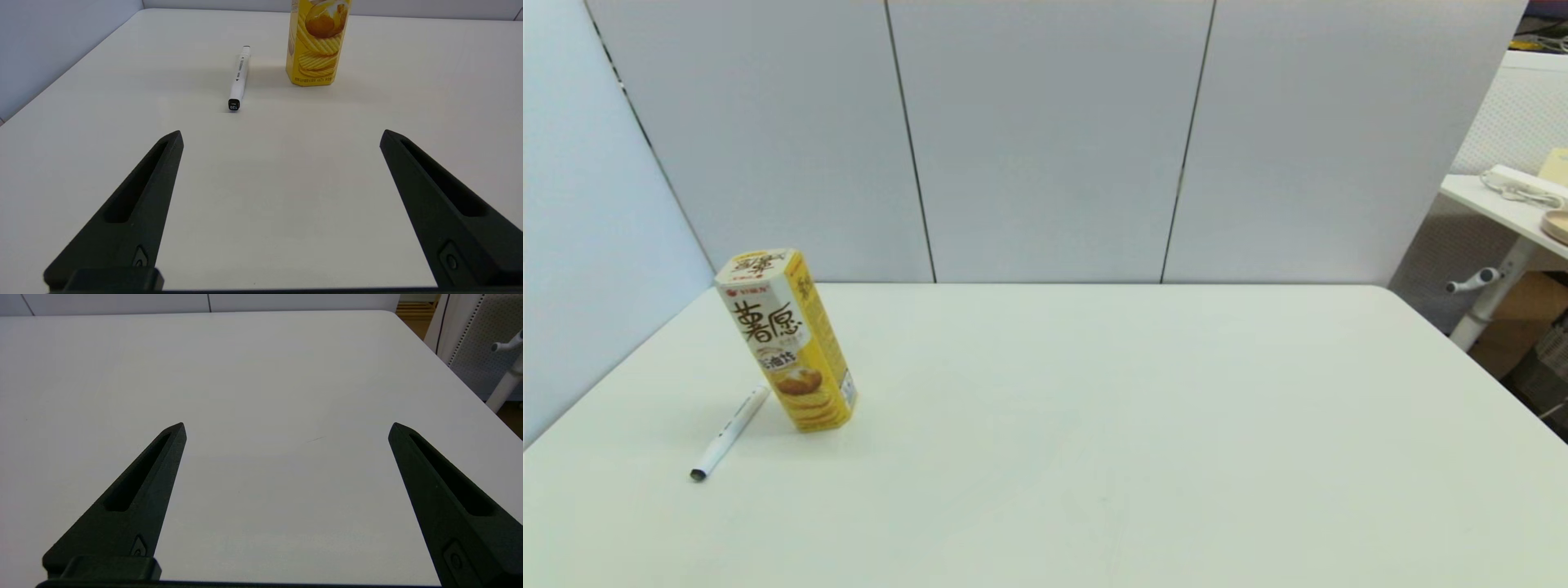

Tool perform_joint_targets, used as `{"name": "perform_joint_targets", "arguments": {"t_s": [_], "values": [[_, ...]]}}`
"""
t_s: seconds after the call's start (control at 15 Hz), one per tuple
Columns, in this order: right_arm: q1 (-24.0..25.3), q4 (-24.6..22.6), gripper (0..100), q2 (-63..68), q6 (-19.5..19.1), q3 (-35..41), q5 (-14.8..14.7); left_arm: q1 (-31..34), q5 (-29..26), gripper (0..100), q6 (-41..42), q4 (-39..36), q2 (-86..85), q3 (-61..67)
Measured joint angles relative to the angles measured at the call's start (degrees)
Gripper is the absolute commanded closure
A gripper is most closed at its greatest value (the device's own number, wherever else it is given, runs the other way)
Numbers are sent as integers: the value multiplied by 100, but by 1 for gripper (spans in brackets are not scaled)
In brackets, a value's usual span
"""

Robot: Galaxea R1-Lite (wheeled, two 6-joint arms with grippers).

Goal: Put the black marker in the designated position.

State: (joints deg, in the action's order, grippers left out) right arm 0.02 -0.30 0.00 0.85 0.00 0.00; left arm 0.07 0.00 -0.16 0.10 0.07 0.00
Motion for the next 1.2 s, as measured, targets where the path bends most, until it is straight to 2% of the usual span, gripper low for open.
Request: {"name": "perform_joint_targets", "arguments": {"t_s": [1.2], "values": [[0,0,0,0,2,0,0,0,0,0,0,0,-17,0]]}}
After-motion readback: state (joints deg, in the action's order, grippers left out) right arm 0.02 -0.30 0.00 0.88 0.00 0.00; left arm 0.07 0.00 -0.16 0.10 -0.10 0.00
